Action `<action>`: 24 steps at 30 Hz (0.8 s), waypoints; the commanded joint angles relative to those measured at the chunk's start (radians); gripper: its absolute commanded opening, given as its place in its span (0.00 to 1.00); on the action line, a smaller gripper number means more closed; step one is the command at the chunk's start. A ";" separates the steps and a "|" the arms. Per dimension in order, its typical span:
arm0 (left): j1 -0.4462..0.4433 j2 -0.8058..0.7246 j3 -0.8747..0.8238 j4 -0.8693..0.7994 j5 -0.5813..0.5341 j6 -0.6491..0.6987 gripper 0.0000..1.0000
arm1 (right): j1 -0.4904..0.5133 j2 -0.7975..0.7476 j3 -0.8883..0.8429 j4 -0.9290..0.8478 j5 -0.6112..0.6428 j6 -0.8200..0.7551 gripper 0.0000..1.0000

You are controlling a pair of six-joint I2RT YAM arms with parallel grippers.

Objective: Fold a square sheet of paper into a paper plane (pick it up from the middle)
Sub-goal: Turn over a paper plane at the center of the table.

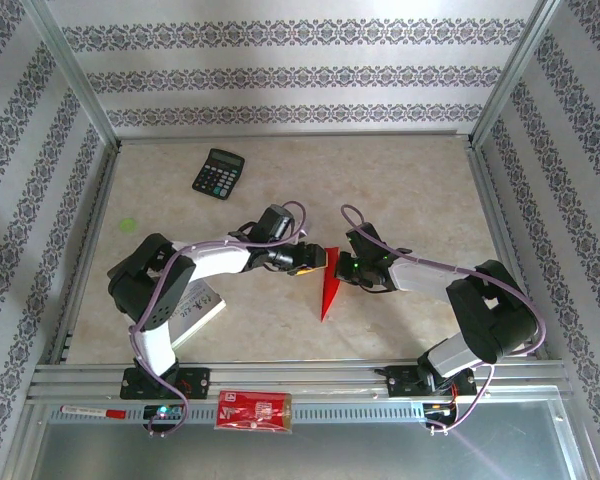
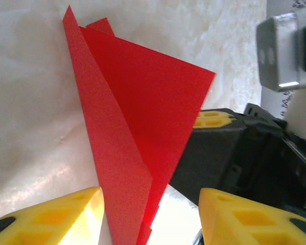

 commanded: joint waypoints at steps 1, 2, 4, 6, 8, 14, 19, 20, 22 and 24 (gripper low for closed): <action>-0.022 0.033 0.050 -0.092 -0.014 0.046 0.53 | -0.012 -0.020 -0.017 0.017 -0.009 0.010 0.00; -0.025 0.044 0.062 -0.111 -0.024 0.053 0.52 | -0.011 -0.023 -0.018 0.019 -0.009 0.012 0.00; -0.027 0.055 0.071 -0.125 -0.038 0.052 0.51 | -0.011 -0.021 -0.020 0.025 -0.008 0.015 0.00; -0.026 0.065 0.077 -0.139 -0.050 0.063 0.48 | -0.011 -0.021 -0.023 0.027 -0.010 0.017 0.00; -0.026 0.077 0.090 -0.154 -0.051 0.069 0.44 | -0.011 -0.023 -0.026 0.032 -0.010 0.019 0.00; -0.026 0.101 0.108 -0.171 -0.064 0.079 0.29 | -0.011 -0.025 -0.023 0.028 -0.008 0.019 0.00; -0.007 0.057 0.080 -0.165 -0.100 0.077 0.12 | -0.019 -0.027 -0.014 0.030 -0.012 0.008 0.00; 0.003 0.045 0.065 -0.157 -0.102 0.071 0.10 | -0.023 -0.028 -0.011 0.032 -0.016 0.008 0.00; 0.021 0.028 0.040 -0.151 -0.106 0.068 0.07 | -0.029 -0.026 -0.004 0.038 -0.026 0.003 0.00; 0.047 0.007 0.008 -0.133 -0.110 0.058 0.05 | -0.032 -0.019 0.011 0.043 -0.033 0.002 0.00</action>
